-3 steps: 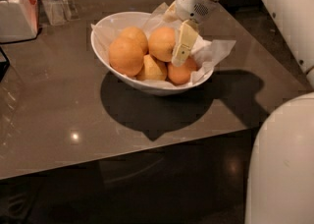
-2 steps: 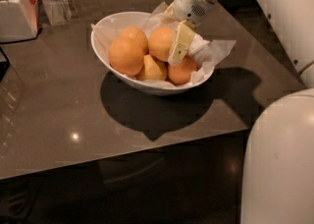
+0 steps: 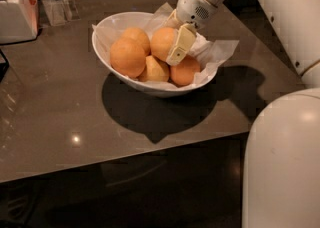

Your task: Pick orange from white bowl

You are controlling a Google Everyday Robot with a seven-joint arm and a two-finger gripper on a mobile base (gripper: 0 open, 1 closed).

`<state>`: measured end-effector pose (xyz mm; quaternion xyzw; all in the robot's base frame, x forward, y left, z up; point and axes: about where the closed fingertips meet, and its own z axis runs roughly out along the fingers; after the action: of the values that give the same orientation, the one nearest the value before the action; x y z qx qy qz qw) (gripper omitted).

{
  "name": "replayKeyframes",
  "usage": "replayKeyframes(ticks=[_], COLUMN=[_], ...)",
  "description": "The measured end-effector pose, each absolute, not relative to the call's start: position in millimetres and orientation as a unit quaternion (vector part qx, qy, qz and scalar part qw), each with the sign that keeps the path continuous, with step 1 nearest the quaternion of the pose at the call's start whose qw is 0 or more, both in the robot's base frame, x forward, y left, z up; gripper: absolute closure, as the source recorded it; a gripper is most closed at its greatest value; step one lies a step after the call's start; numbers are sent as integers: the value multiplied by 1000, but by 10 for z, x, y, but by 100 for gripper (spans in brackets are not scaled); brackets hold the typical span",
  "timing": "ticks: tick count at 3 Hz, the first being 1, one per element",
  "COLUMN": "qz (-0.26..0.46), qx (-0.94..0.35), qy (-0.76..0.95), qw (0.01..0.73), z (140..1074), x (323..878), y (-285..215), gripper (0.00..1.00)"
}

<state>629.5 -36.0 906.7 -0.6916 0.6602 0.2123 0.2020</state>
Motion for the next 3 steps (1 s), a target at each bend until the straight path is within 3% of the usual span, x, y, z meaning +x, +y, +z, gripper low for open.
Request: replayKeyframes(ticks=[2, 3], qz=[212, 212], qx=[-692, -692], qy=[660, 660], qw=[202, 202], z=[9069, 9120], x=[6295, 6295], y=[-360, -360], gripper=[89, 100])
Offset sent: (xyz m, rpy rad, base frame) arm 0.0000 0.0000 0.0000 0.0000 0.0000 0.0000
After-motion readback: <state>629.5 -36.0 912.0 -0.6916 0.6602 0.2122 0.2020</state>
